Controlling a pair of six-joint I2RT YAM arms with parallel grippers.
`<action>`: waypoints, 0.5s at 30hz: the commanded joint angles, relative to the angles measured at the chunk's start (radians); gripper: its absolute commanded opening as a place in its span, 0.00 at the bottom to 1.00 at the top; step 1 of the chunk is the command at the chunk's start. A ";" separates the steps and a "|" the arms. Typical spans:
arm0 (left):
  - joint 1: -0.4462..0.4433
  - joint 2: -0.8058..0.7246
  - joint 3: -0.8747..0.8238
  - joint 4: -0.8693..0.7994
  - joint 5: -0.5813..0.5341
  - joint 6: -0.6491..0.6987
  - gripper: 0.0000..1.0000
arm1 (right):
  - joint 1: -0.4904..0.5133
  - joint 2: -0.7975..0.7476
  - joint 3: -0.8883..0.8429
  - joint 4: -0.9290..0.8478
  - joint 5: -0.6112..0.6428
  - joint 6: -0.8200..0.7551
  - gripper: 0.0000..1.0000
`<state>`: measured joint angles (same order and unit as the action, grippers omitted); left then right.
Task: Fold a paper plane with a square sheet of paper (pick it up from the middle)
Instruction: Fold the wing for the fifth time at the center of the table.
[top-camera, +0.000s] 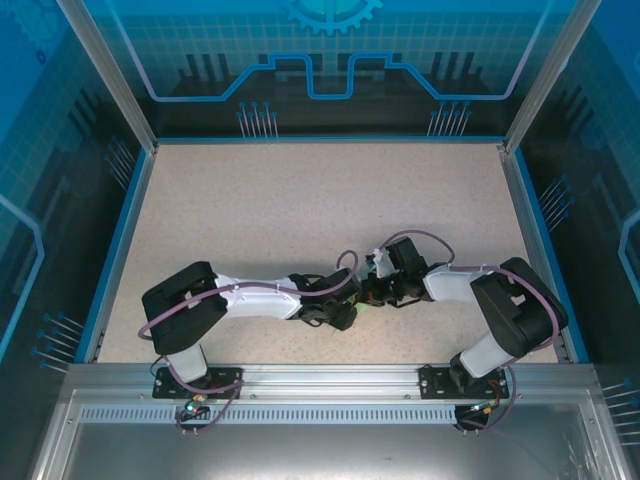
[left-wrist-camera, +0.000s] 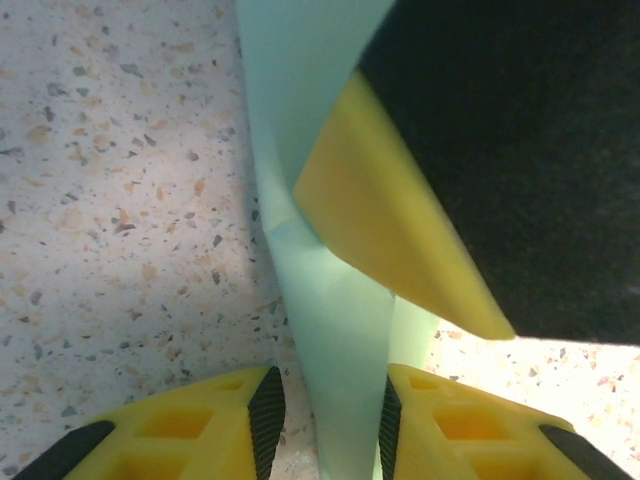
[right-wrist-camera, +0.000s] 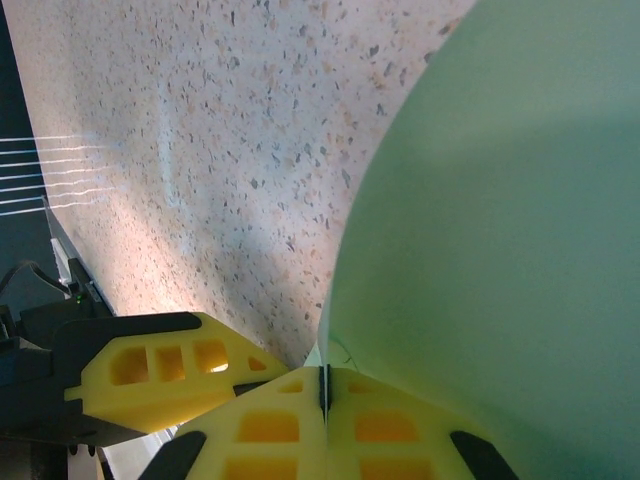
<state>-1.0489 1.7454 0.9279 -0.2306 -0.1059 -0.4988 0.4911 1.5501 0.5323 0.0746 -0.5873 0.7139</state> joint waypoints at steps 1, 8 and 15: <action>-0.009 0.080 0.004 -0.065 -0.069 0.004 0.34 | 0.011 -0.029 -0.015 -0.027 -0.014 0.006 0.00; -0.029 0.123 0.015 -0.098 -0.139 0.002 0.31 | 0.012 -0.051 -0.027 -0.047 -0.001 0.021 0.00; -0.037 0.121 -0.014 -0.096 -0.181 -0.018 0.30 | 0.009 -0.064 -0.046 -0.072 0.012 0.044 0.00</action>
<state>-1.0973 1.7813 0.9730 -0.2920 -0.2298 -0.4995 0.4911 1.5105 0.5117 0.0601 -0.5735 0.7403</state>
